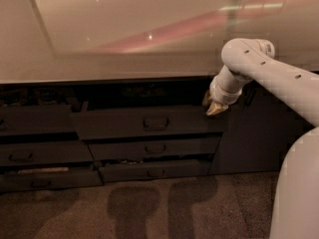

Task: Open top drawer

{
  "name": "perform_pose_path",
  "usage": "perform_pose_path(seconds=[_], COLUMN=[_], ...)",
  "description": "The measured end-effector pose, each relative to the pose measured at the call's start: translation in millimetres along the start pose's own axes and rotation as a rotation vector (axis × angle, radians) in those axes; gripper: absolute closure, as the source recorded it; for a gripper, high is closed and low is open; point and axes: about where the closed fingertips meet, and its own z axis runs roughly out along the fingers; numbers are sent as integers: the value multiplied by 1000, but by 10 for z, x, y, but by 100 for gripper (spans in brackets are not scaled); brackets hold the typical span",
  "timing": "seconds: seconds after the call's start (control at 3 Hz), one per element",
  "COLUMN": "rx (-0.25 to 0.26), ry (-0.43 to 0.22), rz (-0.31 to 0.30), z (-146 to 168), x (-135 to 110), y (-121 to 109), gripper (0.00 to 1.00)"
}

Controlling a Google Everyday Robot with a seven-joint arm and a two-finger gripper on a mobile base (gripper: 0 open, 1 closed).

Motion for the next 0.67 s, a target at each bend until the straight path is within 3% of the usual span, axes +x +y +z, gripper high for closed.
perform_pose_path(seconds=[0.67], rx=[26], ry=[9], rz=[-33], z=[35], x=[-4], y=[190], gripper=[100])
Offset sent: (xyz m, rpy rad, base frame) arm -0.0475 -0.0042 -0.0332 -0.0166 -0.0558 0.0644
